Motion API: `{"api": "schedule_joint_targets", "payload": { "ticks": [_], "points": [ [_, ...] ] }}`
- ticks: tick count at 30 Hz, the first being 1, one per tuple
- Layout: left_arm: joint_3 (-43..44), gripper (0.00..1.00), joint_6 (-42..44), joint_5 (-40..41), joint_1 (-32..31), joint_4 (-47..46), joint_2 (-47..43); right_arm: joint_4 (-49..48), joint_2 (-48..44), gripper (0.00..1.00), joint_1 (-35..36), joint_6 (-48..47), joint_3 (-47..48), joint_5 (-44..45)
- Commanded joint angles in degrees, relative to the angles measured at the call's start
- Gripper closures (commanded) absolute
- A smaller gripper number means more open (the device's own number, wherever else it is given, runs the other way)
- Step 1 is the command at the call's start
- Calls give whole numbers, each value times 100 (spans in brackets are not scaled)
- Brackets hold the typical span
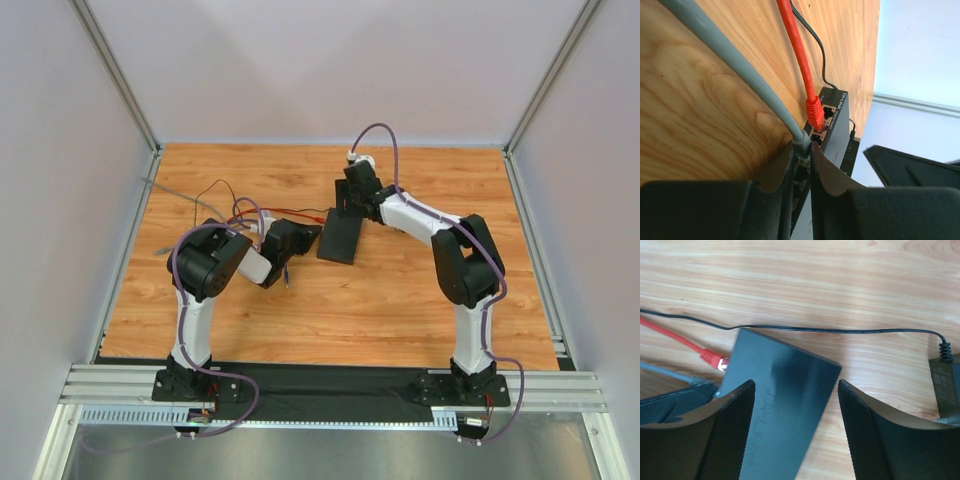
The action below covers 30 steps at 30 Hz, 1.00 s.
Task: Pull the plug from the switch port
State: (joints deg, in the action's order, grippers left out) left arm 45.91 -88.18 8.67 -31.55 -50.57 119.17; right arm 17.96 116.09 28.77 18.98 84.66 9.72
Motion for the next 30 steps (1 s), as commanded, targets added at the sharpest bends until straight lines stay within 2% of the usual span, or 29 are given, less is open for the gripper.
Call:
{"api": "schedule_joint_targets", "payload": {
  "ticks": [1, 9, 15, 30],
  "points": [
    [-170, 100, 433, 39, -62, 161, 167, 945, 115, 29, 260, -334, 593, 873],
    [-214, 100, 477, 30, -70, -41, 229, 1386, 598, 25, 558, -474, 1271, 979],
    [-205, 100, 504, 21, -71, -85, 229, 1764, 1090, 26, 717, -510, 1869, 979],
    [-223, 100, 495, 48, -71, -208, 299, 1878, 1424, 33, 814, -624, 1870, 760]
  ]
}}
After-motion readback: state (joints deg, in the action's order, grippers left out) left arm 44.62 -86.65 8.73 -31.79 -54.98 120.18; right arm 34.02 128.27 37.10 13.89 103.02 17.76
